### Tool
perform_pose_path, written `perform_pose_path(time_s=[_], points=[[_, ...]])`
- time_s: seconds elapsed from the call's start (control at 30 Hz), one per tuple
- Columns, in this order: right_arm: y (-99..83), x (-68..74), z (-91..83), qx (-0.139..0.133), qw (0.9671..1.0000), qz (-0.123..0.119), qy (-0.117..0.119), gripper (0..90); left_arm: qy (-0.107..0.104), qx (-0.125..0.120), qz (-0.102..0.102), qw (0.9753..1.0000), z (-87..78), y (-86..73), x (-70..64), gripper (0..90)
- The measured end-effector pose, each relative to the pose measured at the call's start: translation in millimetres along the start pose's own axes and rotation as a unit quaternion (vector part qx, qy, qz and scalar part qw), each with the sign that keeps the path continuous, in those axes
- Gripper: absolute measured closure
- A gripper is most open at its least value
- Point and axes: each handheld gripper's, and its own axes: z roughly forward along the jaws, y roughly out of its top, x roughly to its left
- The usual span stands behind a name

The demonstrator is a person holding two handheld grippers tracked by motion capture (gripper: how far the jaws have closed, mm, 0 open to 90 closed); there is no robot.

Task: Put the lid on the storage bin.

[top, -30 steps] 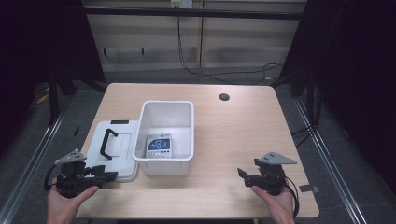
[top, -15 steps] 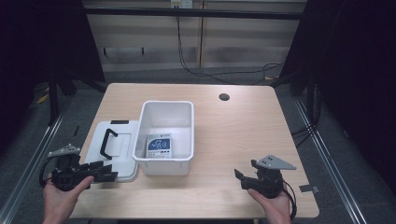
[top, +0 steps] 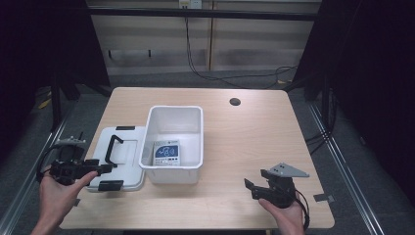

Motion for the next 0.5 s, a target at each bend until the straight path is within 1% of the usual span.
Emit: perform_pose_path(time_s=[0.03,0.07,0.1,0.13,0.17,0.2,0.23,0.33,0.4,0.43,0.5], points=[[0.0,0.0,0.0,0.000,1.0000,0.000,0.000,30.3,0.000,0.000,0.000,1.0000,0.0,0.0,0.0,38.7],[0.0,0.1,0.2,0.000,1.0000,-0.001,0.001,30.3,0.001,0.002,0.000,1.0000,-0.8,3.2,0.9,38.7],[0.1,0.8,0.2,0.001,1.0000,-0.002,0.002,30.4,0.009,0.009,-0.010,0.9999,-0.7,8.0,3.5,37.2],[0.1,0.8,0.2,0.001,1.0000,-0.002,0.002,30.4,0.009,0.009,-0.010,0.9999,-0.7,8.0,3.5,37.9],[0.1,1.0,0.4,0.001,1.0000,-0.004,0.002,30.4,0.009,0.011,-0.018,0.9997,0.7,11.1,5.4,37.9],[0.2,1.4,0.6,0.003,1.0000,-0.005,0.001,30.3,0.008,0.015,-0.015,0.9997,1.6,13.6,7.6,39.7],[0.2,1.4,0.7,0.003,1.0000,-0.003,0.002,30.3,0.008,0.027,-0.015,0.9995,3.3,18.2,10.9,39.7],[0.1,1.1,1.3,0.007,1.0000,-0.001,0.005,30.3,0.019,0.037,-0.019,0.9990,6.2,25.5,14.8,39.9],[0.0,0.9,1.4,0.007,1.0000,-0.001,0.005,30.3,0.020,0.039,-0.020,0.9988,6.2,27.1,15.9,40.6],[0.0,0.7,1.4,0.007,1.0000,-0.001,0.006,30.3,0.026,0.047,-0.023,0.9983,6.5,31.6,18.7,41.7],[-0.1,0.8,1.5,0.008,0.9999,-0.002,0.007,30.4,0.031,0.056,-0.027,0.9976,7.9,35.5,20.7,44.0]])
